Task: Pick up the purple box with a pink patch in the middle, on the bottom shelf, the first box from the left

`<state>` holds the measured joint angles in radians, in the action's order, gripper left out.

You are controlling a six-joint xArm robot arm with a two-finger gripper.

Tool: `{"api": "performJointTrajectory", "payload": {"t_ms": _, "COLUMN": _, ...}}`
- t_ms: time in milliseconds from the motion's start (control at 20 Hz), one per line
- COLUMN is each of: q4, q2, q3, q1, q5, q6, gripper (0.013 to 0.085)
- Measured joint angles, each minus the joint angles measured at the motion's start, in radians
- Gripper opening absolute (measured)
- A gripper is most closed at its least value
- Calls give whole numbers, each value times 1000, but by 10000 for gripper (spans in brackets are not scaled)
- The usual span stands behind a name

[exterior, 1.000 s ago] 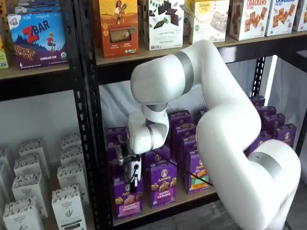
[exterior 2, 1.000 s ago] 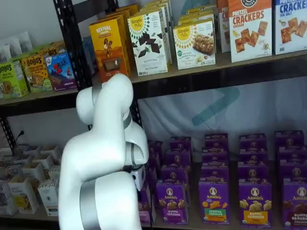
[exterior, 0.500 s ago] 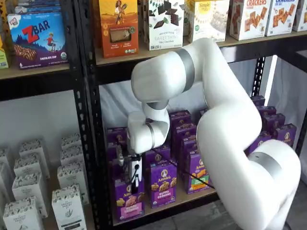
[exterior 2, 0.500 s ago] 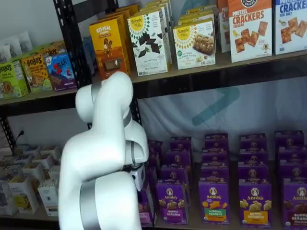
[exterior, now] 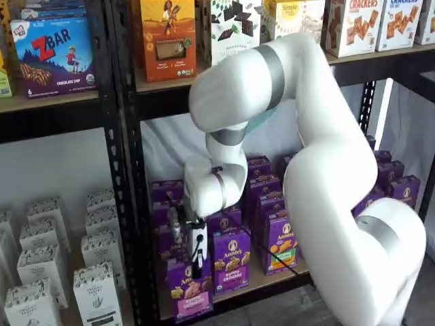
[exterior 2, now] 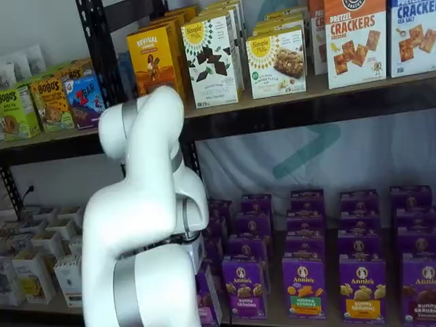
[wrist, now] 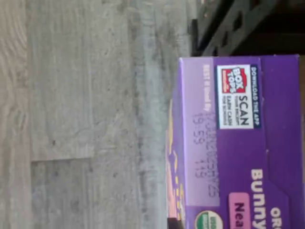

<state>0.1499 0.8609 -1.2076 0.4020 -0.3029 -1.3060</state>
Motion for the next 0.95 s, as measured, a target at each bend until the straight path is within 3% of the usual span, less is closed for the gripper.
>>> {"api": "performJointTrajectory", "payload": {"t_ms": 200, "q4": 32, "q2": -75, "q3": 102, "q1": 0, "q5": 31, "q6": -32, "gripper": 370}}
{"api": "performJointTrajectory", "payload": {"t_ms": 500, "q4": 156, "q2": -233, "q3": 257, "q1": -9, "q5": 1, "q6": -158, "gripper": 370}}
{"api": "performJointTrajectory", "payload": {"t_ms": 950, "q4": 172, "q2": -427, "q3": 425, "q1": -31, "q5": -51, "q6": -192, "gripper": 370}}
